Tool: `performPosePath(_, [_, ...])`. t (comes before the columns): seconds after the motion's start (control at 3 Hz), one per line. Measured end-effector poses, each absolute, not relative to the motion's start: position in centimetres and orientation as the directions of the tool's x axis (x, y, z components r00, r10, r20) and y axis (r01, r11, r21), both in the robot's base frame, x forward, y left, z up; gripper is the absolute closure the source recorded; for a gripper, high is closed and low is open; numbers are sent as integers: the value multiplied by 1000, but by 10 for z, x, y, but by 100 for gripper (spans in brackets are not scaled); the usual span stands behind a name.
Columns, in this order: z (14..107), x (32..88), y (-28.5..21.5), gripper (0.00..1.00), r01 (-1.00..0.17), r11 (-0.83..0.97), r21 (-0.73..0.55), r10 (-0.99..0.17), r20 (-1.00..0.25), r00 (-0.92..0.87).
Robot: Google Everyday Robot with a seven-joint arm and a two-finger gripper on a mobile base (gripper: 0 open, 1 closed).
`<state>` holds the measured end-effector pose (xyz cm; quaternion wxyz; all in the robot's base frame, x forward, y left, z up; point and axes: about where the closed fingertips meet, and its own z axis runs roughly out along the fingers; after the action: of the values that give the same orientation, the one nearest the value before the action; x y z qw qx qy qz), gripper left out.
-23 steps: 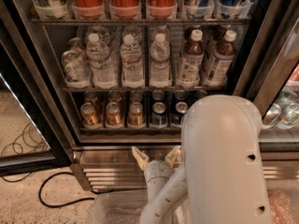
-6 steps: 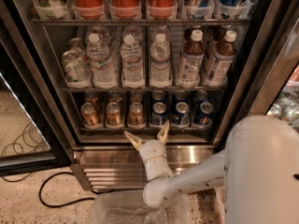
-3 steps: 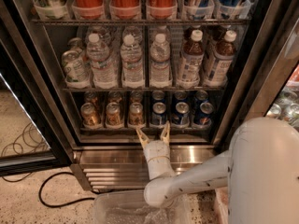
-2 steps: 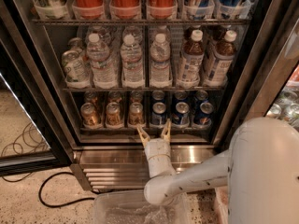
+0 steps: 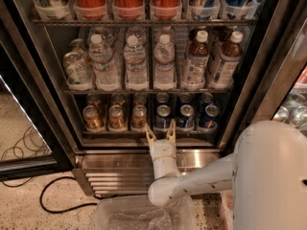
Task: Pick pepsi can from bottom shelf of fridge
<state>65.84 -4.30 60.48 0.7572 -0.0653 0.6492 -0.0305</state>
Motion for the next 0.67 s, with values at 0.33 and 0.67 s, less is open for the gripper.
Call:
performPosePath(0.33, [601, 659, -47, 28, -27, 989, -147, -141, -979, 150])
performPosePath(0.67, [596, 660, -53, 28, -7, 989, -150, -148, -979, 139])
